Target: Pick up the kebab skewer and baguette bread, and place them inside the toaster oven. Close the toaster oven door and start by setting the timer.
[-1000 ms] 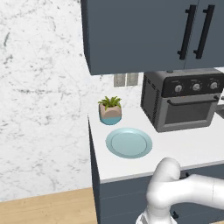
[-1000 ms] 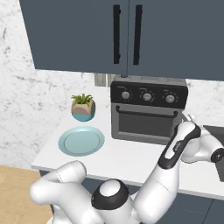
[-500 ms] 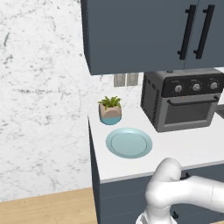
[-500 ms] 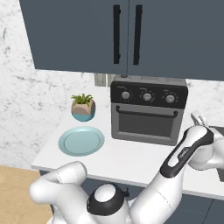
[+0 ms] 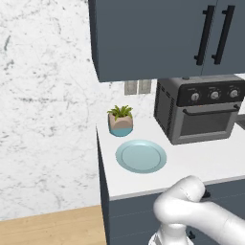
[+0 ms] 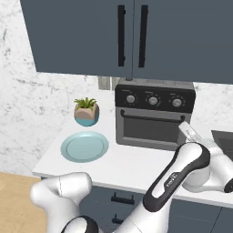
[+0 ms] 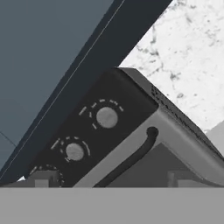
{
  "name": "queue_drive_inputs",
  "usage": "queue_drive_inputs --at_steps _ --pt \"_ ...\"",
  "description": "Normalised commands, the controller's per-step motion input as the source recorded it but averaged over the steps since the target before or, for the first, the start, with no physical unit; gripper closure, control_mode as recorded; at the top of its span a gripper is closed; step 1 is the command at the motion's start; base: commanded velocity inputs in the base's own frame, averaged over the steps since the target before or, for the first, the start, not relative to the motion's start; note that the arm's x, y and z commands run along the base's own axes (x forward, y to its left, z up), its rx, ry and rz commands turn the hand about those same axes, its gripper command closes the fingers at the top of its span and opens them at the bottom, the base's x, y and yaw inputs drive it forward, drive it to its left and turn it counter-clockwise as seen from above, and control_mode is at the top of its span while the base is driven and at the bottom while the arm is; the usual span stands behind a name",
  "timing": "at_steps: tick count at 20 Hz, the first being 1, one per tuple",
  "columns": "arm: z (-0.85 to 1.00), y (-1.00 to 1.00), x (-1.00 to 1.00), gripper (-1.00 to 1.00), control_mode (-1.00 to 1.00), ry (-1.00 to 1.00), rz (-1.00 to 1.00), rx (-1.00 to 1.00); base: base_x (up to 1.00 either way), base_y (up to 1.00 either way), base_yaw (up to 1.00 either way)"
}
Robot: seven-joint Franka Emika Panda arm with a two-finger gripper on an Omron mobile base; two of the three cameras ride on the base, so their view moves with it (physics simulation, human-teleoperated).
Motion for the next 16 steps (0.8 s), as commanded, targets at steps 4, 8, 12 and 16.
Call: queue_drive_inputs --at_steps 4,8,12,16 --pt "0.58 0.99 -0.24 -1.0 -1.0 -0.09 0.0 -0.19 0.0 0.0 0.0" --pt "0.61 0.89 -0.33 -1.0 -1.0 -0.07 0.0 -0.2 0.0 0.0 0.0" --pt "0.62 0.79 -0.46 -1.0 -1.0 -0.13 0.0 -0.2 0.0 0.0 0.0" --pt "0.33 0.59 -0.38 -1.0 -1.0 -0.07 0.0 -0.2 0.0 0.0 0.0"
